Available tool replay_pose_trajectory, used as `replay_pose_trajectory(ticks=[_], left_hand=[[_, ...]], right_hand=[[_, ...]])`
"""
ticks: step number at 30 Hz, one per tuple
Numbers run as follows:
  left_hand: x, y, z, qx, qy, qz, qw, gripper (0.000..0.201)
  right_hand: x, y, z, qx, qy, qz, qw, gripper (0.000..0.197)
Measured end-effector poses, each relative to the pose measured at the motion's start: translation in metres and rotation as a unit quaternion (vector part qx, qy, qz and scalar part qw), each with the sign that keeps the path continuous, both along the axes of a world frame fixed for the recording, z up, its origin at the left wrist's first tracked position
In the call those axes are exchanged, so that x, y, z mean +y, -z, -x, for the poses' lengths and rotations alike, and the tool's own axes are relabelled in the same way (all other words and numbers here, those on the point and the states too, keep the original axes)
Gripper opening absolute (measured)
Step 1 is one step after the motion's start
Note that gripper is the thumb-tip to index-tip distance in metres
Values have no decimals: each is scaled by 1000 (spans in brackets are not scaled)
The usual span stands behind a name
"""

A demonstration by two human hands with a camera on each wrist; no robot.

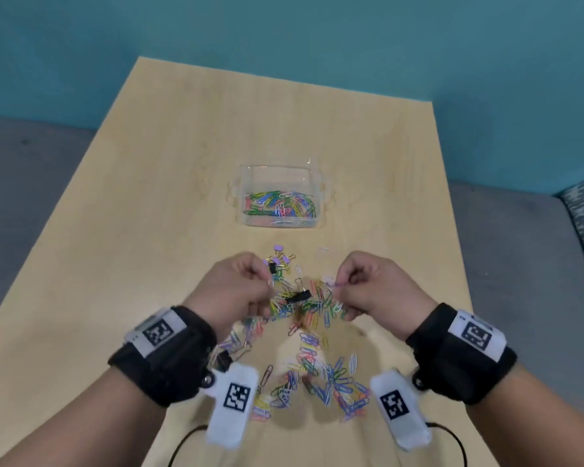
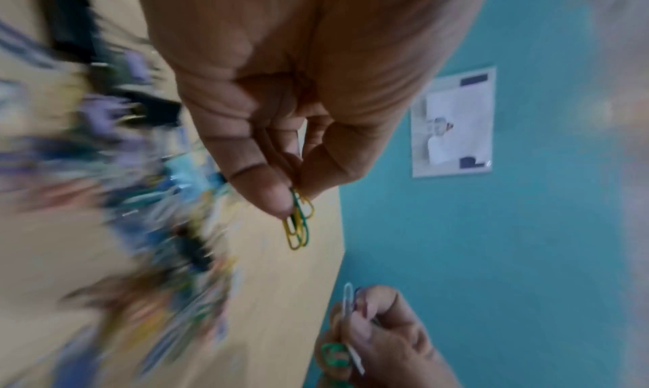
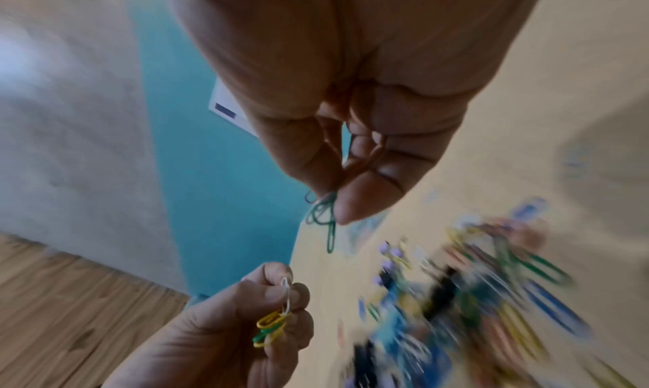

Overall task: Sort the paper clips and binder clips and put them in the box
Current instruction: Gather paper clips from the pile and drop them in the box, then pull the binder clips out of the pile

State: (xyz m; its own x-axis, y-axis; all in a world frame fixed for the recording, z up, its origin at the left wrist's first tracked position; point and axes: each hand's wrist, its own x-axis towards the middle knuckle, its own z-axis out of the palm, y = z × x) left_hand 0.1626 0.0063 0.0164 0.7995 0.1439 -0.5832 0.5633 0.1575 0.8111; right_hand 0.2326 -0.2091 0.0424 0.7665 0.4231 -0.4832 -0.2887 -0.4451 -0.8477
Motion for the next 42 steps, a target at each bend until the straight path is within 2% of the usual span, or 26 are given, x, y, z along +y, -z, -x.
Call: replay_pose_trajectory(ticks=[5, 10, 12, 15, 16, 20, 22, 24, 26, 28, 30, 31, 35, 39, 42], left_hand=[[32, -32, -75, -84, -86, -51, 991, 27], [41, -33, -135, -97, -140, -150, 974, 24], [38, -26, -146, -77, -120, -178, 974, 22], [39, -17, -148, -63, -45, -223, 972, 15], [43, -15, -145, -65, -22, -247, 967, 18], [60, -16, -110, -91, 14, -329, 940, 23], [60, -14, -71, -90, 46, -382, 918, 26], [54, -2, -20, -88, 89, -432, 893, 38], [47, 19, 33, -79, 117, -450, 882, 58], [38, 38, 78, -44, 129, -451, 882, 72], [28, 51, 114, -19, 134, -450, 883, 75], [25, 54, 128, -19, 140, -455, 879, 75], [21, 63, 161, -43, 179, -499, 847, 77], [23, 62, 176, -42, 191, -511, 837, 78], [20, 60, 174, -80, 229, -539, 806, 65]], right_hand=[[39, -32, -66, -93, 17, -10, 995, 24], [86, -27, -127, -142, 45, 40, 988, 26], [101, -17, -138, -141, 39, 80, 986, 23], [112, -8, -141, -96, -23, 135, 986, 9], [109, -8, -140, -88, -38, 155, 983, 15], [65, -6, -126, -179, -37, 178, 967, 29], [27, 5, -106, -213, -48, 232, 948, 33], [-10, 23, -76, -206, -76, 297, 929, 40], [-36, 43, -40, -183, -135, 344, 911, 50], [-48, 64, -5, -181, -222, 387, 877, 64], [-52, 84, 26, -208, -292, 430, 828, 74], [-52, 91, 41, -219, -309, 441, 814, 77], [-55, 95, 99, -235, -349, 415, 807, 89], [-54, 86, 123, -284, -340, 360, 821, 68], [-28, 81, 117, -357, -311, 343, 811, 58]])
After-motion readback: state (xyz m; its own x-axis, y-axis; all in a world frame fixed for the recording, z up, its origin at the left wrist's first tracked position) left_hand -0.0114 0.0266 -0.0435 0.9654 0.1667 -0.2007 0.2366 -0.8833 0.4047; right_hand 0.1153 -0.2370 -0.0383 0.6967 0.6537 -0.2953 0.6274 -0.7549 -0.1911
